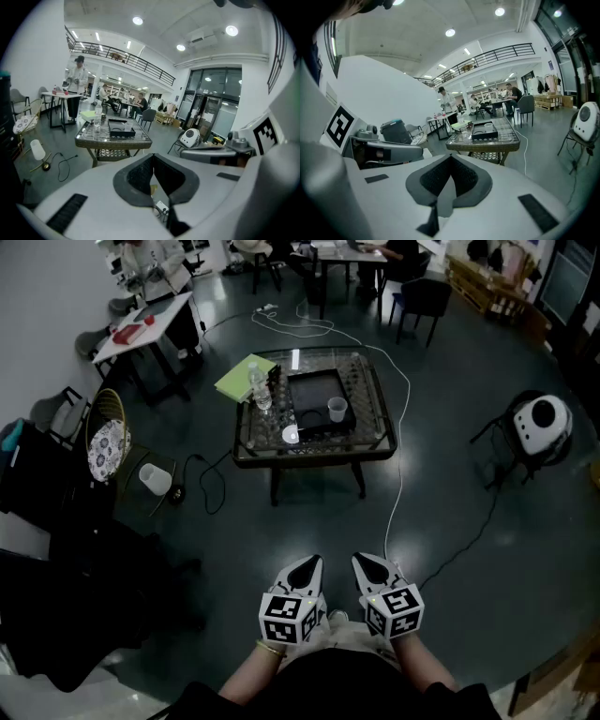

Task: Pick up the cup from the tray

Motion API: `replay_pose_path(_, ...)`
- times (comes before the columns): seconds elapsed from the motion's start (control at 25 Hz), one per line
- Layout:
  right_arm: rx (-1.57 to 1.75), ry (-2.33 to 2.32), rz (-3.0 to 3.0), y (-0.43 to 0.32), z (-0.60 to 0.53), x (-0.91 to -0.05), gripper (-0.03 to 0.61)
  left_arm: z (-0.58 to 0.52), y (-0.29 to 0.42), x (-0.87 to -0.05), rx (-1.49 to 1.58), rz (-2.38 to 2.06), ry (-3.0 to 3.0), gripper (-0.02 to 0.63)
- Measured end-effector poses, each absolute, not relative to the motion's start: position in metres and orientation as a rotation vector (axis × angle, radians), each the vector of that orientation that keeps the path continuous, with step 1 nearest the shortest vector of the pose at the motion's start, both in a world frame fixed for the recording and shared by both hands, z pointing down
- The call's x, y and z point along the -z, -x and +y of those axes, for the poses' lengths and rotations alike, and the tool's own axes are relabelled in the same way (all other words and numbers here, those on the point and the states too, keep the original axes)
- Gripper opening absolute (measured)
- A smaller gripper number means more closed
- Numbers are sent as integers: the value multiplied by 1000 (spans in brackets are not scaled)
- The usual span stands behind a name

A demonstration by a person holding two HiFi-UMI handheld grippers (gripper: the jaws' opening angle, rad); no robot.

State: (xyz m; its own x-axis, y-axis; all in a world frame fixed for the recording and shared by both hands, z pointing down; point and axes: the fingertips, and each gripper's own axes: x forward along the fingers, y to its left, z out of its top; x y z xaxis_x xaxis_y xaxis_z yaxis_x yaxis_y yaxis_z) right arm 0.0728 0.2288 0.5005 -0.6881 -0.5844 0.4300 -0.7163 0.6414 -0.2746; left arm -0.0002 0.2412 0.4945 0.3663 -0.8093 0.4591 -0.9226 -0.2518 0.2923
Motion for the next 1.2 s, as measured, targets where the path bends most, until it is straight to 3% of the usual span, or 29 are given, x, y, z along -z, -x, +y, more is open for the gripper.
replay_pose_path(1.2, -548, -963, -2640, -110, 277, -480, 11, 285, -51, -498, -382, -1485, -2087, 11)
